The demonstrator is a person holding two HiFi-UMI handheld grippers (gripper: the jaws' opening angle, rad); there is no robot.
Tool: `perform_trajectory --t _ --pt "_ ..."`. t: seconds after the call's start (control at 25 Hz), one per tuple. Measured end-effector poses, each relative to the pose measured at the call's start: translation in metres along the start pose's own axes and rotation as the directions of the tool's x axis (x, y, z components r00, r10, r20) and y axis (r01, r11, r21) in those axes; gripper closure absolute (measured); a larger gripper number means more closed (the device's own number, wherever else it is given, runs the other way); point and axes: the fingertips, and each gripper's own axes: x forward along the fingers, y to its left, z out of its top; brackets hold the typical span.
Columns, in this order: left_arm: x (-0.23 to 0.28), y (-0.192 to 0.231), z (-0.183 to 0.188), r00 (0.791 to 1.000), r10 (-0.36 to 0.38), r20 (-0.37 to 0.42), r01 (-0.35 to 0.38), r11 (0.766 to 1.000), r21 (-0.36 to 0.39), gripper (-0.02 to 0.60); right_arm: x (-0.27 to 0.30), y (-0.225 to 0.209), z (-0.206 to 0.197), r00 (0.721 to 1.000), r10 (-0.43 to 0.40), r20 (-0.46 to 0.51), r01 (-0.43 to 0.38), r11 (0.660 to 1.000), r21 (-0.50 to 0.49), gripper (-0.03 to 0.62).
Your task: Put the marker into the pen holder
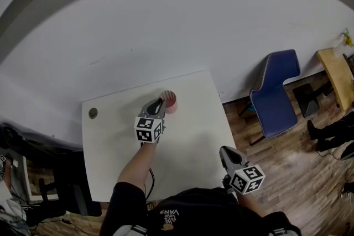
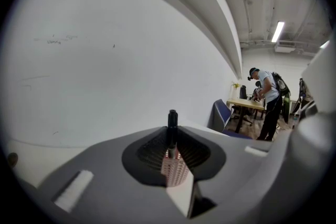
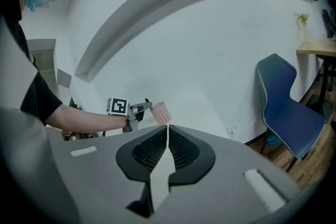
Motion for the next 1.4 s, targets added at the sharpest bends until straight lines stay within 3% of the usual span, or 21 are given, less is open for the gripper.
perform_trajectory --t 0.68,1.4 --pt "0.002 0.004 -0.015 0.999 0.022 -0.028 -0.023 0.999 -0.049 0.479 0.002 -0.002 0.0 1.0 0.004 -0.001 -0.004 1.0 0.003 0.592" --pt "0.0 0.002 -0.013 0.999 0.023 -0.034 -0.024 0.999 -0.025 0.445 -0.001 0.0 0.001 1.0 -0.001 0.006 0.001 1.0 0.003 0.592"
